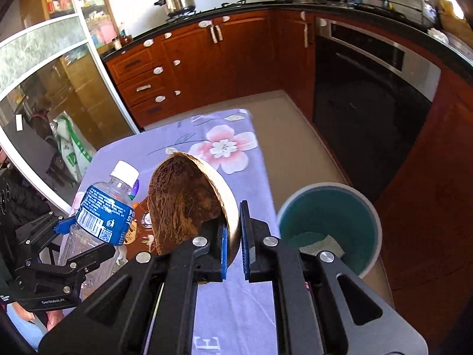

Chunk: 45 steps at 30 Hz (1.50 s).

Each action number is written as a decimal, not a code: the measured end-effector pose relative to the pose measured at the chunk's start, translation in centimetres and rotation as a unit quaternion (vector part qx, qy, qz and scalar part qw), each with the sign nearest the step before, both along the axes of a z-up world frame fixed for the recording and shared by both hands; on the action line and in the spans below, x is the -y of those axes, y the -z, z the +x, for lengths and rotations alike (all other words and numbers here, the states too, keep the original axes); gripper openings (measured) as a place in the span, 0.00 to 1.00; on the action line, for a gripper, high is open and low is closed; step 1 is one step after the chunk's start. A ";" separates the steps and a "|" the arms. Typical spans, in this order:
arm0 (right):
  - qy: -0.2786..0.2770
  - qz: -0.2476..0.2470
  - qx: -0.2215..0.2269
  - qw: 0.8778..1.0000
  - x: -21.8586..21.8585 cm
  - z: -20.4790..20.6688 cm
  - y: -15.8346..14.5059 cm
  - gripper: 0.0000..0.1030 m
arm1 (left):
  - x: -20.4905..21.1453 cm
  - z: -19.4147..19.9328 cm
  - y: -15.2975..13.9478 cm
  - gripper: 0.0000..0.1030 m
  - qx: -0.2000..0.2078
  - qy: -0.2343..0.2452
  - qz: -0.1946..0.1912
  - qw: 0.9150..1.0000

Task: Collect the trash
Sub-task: 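Carry bottle and coconut shell over the teal bin and release both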

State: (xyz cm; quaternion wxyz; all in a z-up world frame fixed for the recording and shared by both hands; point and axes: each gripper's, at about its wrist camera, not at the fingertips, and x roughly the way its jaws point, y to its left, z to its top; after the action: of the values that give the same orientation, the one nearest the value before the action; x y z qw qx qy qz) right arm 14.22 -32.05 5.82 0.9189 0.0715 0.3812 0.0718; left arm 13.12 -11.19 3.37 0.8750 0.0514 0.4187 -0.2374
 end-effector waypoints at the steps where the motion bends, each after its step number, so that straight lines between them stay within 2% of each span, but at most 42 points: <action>1: 0.010 0.004 0.003 1.000 1.3 -0.5 0.0 0.07 | 1.4 0.0 0.1 0.67 -0.002 0.010 0.001 1.000; 6: 0.057 0.013 0.013 0.998 6.8 -2.7 0.7 0.07 | 8.2 0.7 1.2 0.67 -0.021 0.058 0.014 0.998; 13: 0.114 0.030 0.004 0.993 13.3 -4.8 3.3 0.07 | 17.5 2.2 4.8 0.67 -0.068 0.117 0.043 0.990; 21: 0.154 0.027 -0.028 0.987 18.2 -4.4 6.4 0.07 | 23.9 6.2 10.8 0.67 -0.138 0.125 0.056 0.981; 28: 0.171 0.028 -0.061 0.983 20.6 -2.7 9.5 0.07 | 25.8 9.3 14.7 0.68 -0.172 0.112 0.072 0.976; 35: 0.172 0.030 -0.088 0.981 21.1 -0.6 11.8 0.07 | 25.8 9.9 15.9 0.68 -0.181 0.110 0.079 0.974; 38: 0.170 0.029 -0.094 0.981 20.8 0.0 12.4 0.07 | 25.4 9.8 15.3 0.70 -0.177 0.102 0.079 0.976; 39: 0.168 0.028 -0.095 0.981 20.7 0.2 12.5 0.07 | 25.1 9.6 15.0 0.74 -0.171 0.099 0.078 0.977; 41: 0.166 0.028 -0.098 0.981 20.4 0.5 12.6 0.07 | 24.2 9.0 13.9 0.76 -0.156 0.093 0.075 0.981; 45: 0.160 0.021 -0.102 0.982 19.6 1.7 12.8 0.07 | 21.9 7.8 11.6 0.92 -0.127 0.078 0.065 0.987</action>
State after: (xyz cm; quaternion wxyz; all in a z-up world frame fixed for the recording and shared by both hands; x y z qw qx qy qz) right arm 15.95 -51.70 -6.98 0.8730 0.1580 0.4553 -0.0753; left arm 20.95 -33.11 -8.27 0.7882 0.1103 0.5360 -0.2816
